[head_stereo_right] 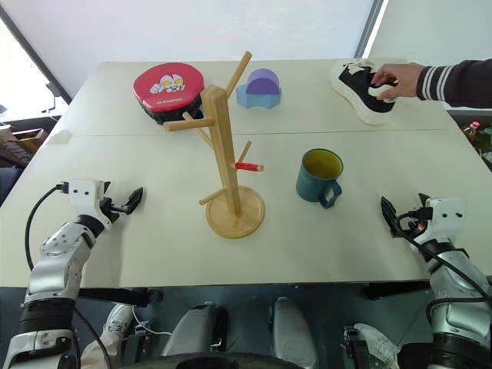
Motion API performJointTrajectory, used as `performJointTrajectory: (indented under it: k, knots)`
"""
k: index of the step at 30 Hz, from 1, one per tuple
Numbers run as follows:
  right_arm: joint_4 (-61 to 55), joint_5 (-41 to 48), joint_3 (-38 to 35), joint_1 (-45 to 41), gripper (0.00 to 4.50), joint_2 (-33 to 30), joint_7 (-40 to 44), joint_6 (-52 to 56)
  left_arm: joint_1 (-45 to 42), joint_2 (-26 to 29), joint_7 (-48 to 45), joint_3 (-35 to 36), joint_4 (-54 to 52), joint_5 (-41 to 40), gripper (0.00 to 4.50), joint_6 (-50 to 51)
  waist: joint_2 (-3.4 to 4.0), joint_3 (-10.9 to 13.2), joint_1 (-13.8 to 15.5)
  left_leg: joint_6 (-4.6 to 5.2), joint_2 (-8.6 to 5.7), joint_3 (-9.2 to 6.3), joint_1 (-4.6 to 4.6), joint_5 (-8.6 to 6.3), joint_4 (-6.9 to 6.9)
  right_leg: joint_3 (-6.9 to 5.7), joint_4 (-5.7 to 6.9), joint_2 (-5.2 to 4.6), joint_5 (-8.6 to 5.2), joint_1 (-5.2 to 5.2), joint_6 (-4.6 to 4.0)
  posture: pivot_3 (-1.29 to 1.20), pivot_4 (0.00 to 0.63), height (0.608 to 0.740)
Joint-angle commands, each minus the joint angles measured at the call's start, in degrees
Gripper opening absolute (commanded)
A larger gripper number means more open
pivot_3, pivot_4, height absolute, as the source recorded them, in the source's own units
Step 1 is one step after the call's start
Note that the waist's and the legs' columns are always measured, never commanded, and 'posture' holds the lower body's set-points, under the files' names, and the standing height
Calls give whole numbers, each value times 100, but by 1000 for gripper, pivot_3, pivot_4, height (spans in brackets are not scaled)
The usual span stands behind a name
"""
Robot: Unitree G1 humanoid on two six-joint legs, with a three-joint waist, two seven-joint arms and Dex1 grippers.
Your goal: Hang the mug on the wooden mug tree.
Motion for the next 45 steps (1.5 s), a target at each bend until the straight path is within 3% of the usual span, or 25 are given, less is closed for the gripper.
performJointTrajectory:
  k: [1,13,26,29,35,45]
  knots:
    - [4,-31,-67,-138,4419,-115,-4,-153,4,-9,22,176,-100,-95,4500,0,0,0,1,0,0,0,0,0,-1,0,-1,0,0,0,0,0,150,735]
    - [-544,81,-250,195,4419,-112,-15,-59,-78,55,-233,21,-100,-115,4500,-42,6,-4,12,-1,-3,1,0,0,-59,-1,-34,-5,1,-10,1,0,150,735]
    - [-2570,547,116,1722,4419,131,576,389,669,403,-2777,-698,-1312,-659,4500,-939,13,-8,2,-2,-1,3,-3,-1,-75,2,-47,-12,-2,-16,-6,0,150,735]
    - [-3131,240,756,1952,4419,316,516,430,897,566,-3430,-1113,-1770,-869,4500,-779,15,-9,-11,-2,0,3,-3,-1,-76,3,-47,-12,-2,-18,-6,0,150,735]
    - [-3224,-392,1532,1518,4419,847,-143,356,1075,722,-3934,-1564,-2427,-1081,4500,-618,18,-10,-1,-2,1,5,-7,-1,-75,4,-48,-12,-3,-23,-8,0,150,735]
    - [-2445,-894,1405,894,4419,1315,-1078,99,960,707,-3974,-1879,-3098,-1189,4500,-506,20,-11,6,-1,-4,8,-10,0,-74,0,-50,-11,-3,-25,-7,0,150,735]
